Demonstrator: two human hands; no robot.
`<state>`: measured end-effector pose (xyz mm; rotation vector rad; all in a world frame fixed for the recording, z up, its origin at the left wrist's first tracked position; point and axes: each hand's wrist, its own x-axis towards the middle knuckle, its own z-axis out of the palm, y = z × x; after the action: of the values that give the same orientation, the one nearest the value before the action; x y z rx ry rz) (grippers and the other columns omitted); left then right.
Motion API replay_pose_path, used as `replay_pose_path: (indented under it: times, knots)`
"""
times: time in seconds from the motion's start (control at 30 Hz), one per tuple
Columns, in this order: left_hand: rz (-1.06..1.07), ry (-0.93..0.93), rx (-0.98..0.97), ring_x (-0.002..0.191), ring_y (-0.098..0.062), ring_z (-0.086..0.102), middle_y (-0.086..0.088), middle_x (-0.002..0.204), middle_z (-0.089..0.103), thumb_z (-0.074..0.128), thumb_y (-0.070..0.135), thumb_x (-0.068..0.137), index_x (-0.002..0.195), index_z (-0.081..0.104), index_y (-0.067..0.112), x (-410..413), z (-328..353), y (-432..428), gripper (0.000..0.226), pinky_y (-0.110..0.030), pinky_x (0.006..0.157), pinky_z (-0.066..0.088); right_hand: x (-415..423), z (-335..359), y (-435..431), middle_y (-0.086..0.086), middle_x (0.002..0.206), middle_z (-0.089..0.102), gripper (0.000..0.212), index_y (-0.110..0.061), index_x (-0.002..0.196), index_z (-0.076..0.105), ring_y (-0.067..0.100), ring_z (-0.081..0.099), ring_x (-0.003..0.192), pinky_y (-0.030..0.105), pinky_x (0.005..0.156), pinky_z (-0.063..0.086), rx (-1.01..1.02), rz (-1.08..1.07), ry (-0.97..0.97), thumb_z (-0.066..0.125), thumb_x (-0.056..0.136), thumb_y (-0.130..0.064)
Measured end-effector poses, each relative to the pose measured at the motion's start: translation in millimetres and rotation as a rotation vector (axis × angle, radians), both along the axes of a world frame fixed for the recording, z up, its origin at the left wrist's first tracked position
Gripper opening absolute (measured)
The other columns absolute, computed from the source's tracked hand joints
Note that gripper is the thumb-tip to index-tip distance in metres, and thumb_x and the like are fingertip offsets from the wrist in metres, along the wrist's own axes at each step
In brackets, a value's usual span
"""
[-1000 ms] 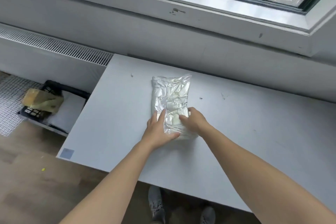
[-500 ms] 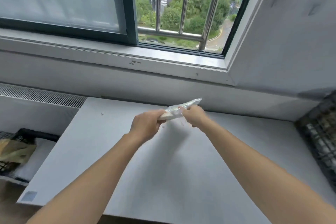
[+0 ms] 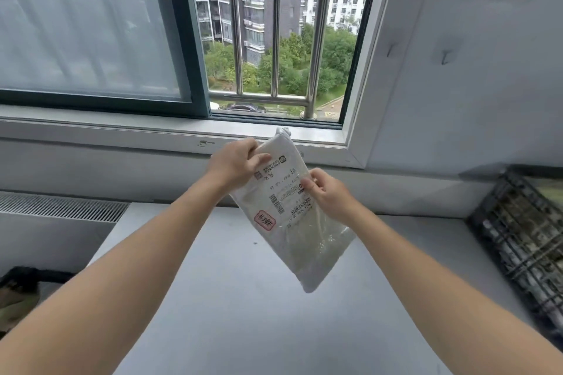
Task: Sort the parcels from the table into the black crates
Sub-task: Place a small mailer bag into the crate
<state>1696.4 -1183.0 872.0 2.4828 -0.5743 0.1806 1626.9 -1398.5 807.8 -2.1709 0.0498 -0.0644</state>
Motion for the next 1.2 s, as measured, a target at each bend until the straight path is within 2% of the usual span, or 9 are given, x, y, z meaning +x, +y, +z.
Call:
replay_pose_path:
  times: [0.13,0.27,0.4,0.6,0.73,0.77,0.87,1.03,1.2]
  knots:
    - [0.055,-0.052,-0.061,0.103,-0.021,0.058,-0.005,0.113,0.067,0.066,0.047,0.090,0.117,0.064,0.020,3,4,-6,0.039,-0.038,0.080,0.051,3,2,0,0.001,0.091,0.070,0.020,-0.026,0.088,0.054,0.027,0.067,0.089,0.043,0.078,0.053,0.073,-0.090,-0.050,0.052,0.101,-0.041]
    - [0.057,-0.060,0.031,0.137,-0.026,0.033,-0.004,0.146,0.045,0.073,0.053,0.079,0.147,0.041,0.022,2,-3,-8,0.081,-0.051,0.112,0.033,5,7,-5,-0.008,0.085,0.067,0.021,-0.026,0.089,0.054,0.015,0.063,0.078,0.030,0.061,0.044,0.050,-0.180,-0.086,0.048,0.102,-0.042]
    - [0.076,-0.010,0.071,0.149,-0.028,0.012,-0.007,0.161,0.019,0.078,0.055,0.072,0.155,0.021,0.029,2,-11,-11,0.104,-0.057,0.118,0.019,6,13,-9,-0.008,0.085,0.067,0.019,-0.027,0.088,0.054,0.015,0.063,0.077,0.030,0.061,0.044,0.016,-0.175,-0.085,0.050,0.102,-0.040]
    - [-0.063,-0.367,0.426,0.153,-0.027,-0.002,-0.004,0.165,0.014,0.065,0.058,0.083,0.157,0.018,0.030,0,-2,-19,0.092,-0.061,0.120,0.004,9,41,-11,-0.013,0.077,0.061,0.016,-0.033,0.083,0.059,0.007,0.058,0.071,0.029,0.058,0.042,-0.433,0.049,-0.065,0.067,0.090,-0.045]
    - [-0.226,-0.132,0.624,0.127,-0.020,0.051,0.005,0.125,0.064,0.051,0.057,0.094,0.116,0.064,0.028,-4,12,-29,0.040,-0.053,0.112,0.032,11,63,-8,-0.013,0.072,0.055,0.024,-0.028,0.079,0.055,0.012,0.052,0.070,0.027,0.059,0.037,-0.663,0.161,-0.157,0.071,0.086,-0.045]
    - [-0.237,-0.040,0.606,0.108,-0.017,0.059,0.006,0.113,0.067,0.053,0.054,0.095,0.109,0.065,0.026,-5,13,-29,0.034,-0.041,0.095,0.045,12,68,-8,-0.012,0.075,0.057,0.023,-0.027,0.082,0.059,0.013,0.052,0.075,0.029,0.065,0.040,-0.732,0.182,-0.191,0.071,0.086,-0.046]
    - [-0.228,-0.008,0.529,0.083,-0.015,0.057,0.008,0.093,0.063,0.057,0.041,0.098,0.096,0.063,0.027,-5,12,-30,0.016,-0.027,0.059,0.042,12,73,-9,-0.006,0.092,0.067,0.029,-0.019,0.095,0.069,0.017,0.054,0.098,0.037,0.092,0.042,-0.900,0.187,-0.376,0.068,0.087,-0.047]
    - [-0.027,0.007,0.290,0.081,-0.018,0.057,0.009,0.081,0.058,0.054,0.035,0.100,0.084,0.053,0.021,-2,-2,-29,0.022,-0.028,0.056,0.038,13,70,-11,0.005,0.138,0.050,0.040,-0.019,0.125,0.060,0.026,0.034,0.139,0.055,0.120,0.011,-0.759,-0.135,-0.427,0.064,0.093,-0.041]
    - [0.044,0.177,-0.252,0.081,-0.015,0.061,0.008,0.084,0.063,0.056,0.026,0.099,0.088,0.058,0.022,-9,-15,-25,0.012,-0.031,0.063,0.049,10,57,-12,0.008,0.155,0.025,0.061,-0.024,0.146,0.037,0.030,0.027,0.141,0.047,0.114,0.026,-0.527,-0.400,-0.280,0.061,0.094,-0.043]
